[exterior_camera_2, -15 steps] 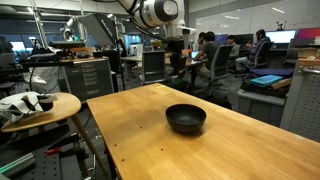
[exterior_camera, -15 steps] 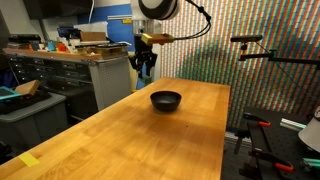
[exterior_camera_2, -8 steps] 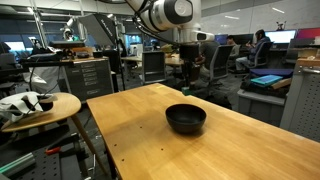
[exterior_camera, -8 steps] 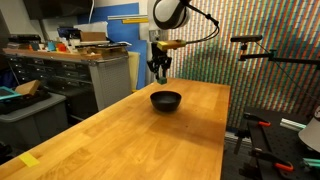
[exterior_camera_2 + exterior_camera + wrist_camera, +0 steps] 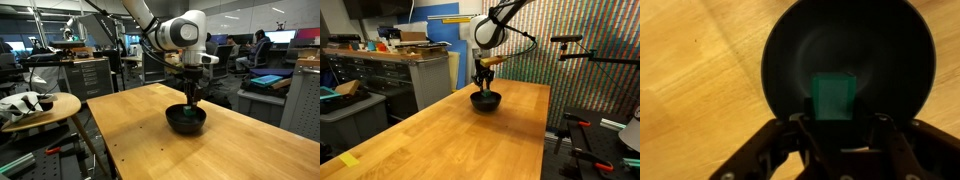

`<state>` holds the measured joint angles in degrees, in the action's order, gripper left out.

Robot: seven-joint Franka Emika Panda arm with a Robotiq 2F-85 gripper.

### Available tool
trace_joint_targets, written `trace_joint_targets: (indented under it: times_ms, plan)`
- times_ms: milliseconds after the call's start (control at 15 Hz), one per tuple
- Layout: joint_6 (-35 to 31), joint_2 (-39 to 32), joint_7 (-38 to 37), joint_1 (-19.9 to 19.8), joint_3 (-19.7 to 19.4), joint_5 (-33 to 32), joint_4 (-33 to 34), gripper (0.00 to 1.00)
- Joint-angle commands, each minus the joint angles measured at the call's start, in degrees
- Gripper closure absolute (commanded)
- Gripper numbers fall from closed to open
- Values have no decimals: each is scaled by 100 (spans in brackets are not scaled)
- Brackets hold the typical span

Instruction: Place the block in the bowl

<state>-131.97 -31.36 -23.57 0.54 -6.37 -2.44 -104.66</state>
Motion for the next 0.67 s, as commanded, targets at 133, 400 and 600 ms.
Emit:
trace_joint_targets:
  times_ms: [133,400,600]
  plan:
    - [-263,-334,166,-41,84,261,149,47]
    - [-418,-154,174,-58,85,381,-99,12]
    - [-499,94,265,-77,90,425,-327,0]
